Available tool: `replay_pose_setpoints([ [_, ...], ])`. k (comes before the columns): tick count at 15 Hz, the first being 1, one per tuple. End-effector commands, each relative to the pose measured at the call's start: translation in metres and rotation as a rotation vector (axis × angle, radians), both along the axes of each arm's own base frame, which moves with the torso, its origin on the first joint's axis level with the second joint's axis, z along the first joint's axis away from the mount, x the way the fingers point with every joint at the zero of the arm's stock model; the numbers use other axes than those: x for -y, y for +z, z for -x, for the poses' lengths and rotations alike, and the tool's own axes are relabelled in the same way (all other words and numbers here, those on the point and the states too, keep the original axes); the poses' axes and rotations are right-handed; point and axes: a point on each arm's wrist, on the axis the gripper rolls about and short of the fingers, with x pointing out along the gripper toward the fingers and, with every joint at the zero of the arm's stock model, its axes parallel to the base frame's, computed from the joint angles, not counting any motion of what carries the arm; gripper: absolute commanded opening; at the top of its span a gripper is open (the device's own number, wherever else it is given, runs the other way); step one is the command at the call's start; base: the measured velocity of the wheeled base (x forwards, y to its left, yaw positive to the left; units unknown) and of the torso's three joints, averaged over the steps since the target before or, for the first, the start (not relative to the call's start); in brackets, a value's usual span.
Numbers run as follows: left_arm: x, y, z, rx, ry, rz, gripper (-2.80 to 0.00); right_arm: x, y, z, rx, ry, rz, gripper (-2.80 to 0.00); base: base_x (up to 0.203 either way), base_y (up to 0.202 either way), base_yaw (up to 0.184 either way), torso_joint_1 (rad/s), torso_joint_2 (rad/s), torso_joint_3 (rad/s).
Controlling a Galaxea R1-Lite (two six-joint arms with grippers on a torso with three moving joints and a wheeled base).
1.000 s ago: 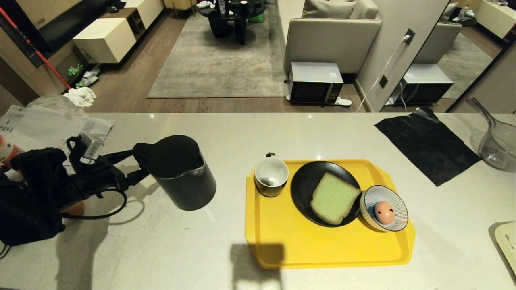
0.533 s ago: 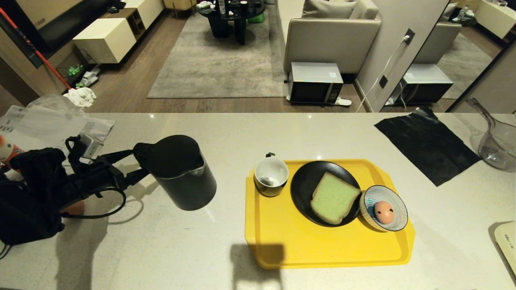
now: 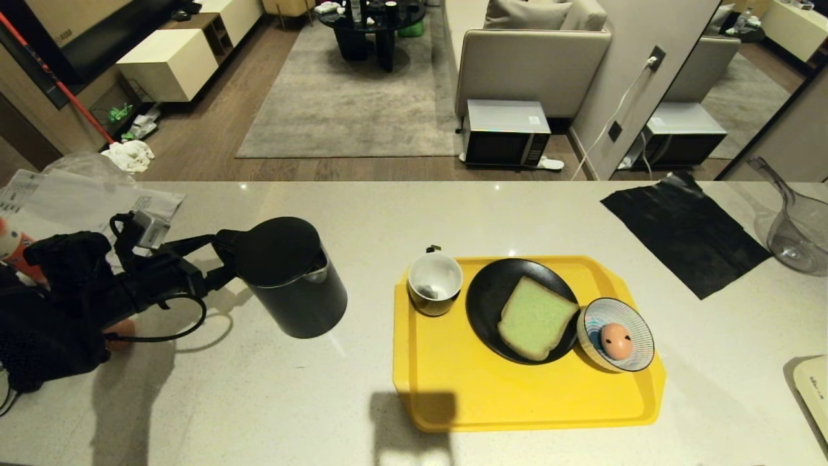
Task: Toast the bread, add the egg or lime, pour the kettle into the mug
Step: Pick up the kettle
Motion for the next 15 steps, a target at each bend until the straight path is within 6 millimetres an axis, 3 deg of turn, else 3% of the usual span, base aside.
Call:
replay_pose_setpoints([
  [1,-0.001,0.002,-0.008,0.021,-0.011,-0.006,0.00,0.000,-0.007,-0.002,-0.027,0.001,0.001,-2.80,0.000,0.000,0.000,0.000,0.00,0.000],
  [9,0.016,0.003,-0.031,0.043,-0.072,-0.010,0.00,0.000,-0.008,-0.002,-0.028,0.001,0.001,-2.80,0.000,0.000,0.000,0.000,0.00,0.000],
  [15,0.016,0.006,-0.043,0.059,-0.077,-0.013,0.00,0.000,-0.007,-0.002,-0.027,0.001,0.001,-2.80,0.000,0.000,0.000,0.000,0.00,0.000],
])
